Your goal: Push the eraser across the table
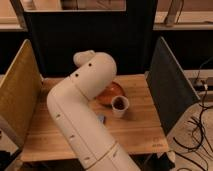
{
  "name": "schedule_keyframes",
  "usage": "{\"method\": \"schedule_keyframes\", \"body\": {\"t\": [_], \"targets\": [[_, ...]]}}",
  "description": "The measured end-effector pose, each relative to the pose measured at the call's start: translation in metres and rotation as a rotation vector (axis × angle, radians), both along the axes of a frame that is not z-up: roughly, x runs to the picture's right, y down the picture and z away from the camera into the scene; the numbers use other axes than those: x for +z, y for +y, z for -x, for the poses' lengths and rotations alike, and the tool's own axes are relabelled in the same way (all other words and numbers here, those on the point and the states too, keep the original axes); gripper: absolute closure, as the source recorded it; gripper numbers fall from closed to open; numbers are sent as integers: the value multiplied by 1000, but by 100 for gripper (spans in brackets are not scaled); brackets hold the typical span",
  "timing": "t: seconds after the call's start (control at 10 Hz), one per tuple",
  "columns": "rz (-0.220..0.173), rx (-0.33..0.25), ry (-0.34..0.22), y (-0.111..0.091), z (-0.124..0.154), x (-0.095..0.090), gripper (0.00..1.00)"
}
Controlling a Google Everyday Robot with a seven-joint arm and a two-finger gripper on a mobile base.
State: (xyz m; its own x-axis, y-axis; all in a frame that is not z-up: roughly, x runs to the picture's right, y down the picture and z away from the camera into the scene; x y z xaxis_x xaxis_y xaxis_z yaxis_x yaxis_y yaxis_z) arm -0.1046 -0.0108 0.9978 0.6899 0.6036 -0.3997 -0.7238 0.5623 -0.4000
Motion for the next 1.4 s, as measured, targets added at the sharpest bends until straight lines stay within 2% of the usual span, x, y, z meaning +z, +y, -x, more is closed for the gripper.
{"method": "schedule_keyframes", "body": {"t": [0.3,0.6,1.1,1.4], "targets": [[34,7,35,14,-3,15,100],[50,14,27,18,4,21,100],[80,-37,-82,37,46,13,100],[115,-103,-156,60,71,3,100]]}}
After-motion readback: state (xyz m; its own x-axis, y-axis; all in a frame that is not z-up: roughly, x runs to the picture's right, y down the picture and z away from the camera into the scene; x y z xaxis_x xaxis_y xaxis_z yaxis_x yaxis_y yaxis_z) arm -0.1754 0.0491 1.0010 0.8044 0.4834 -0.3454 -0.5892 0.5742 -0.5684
